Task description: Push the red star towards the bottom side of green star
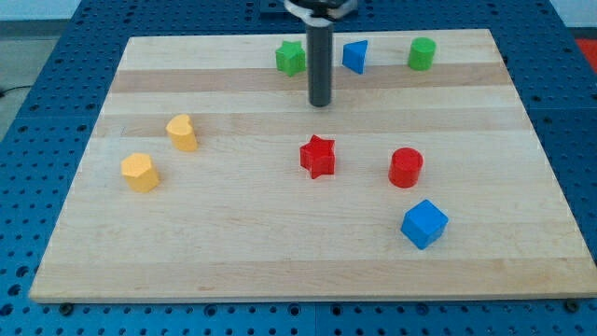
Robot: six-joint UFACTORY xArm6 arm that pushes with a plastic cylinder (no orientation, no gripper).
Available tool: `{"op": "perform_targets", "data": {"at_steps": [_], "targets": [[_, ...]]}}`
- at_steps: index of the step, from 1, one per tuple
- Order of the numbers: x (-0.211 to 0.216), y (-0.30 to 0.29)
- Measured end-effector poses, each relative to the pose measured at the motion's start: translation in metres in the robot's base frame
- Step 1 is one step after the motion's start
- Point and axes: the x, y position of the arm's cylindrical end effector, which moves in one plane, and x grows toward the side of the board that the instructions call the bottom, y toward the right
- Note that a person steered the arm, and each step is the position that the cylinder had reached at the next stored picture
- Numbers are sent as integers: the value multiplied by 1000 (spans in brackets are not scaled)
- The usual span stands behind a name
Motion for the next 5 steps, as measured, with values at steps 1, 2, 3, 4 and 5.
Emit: {"op": "perform_targets", "data": {"at_steps": [1,2,3,4,5], "targets": [[17,37],[57,40],[98,37],[106,5],[123,-20]]}}
